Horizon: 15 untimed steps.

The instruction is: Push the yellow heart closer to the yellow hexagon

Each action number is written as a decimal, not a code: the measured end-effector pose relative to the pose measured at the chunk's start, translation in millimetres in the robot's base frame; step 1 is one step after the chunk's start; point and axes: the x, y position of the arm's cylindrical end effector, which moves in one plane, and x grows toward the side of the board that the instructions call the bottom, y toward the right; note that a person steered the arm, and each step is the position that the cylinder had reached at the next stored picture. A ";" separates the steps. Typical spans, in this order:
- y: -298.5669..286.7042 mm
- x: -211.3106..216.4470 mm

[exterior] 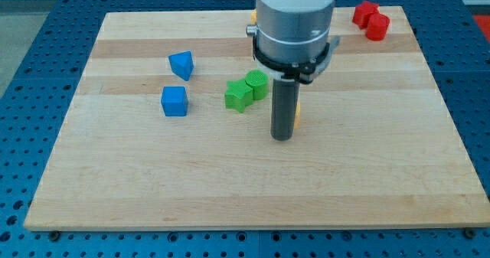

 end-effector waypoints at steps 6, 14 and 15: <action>61.6 -83.9; -18.4 -150.7; -27.6 -160.9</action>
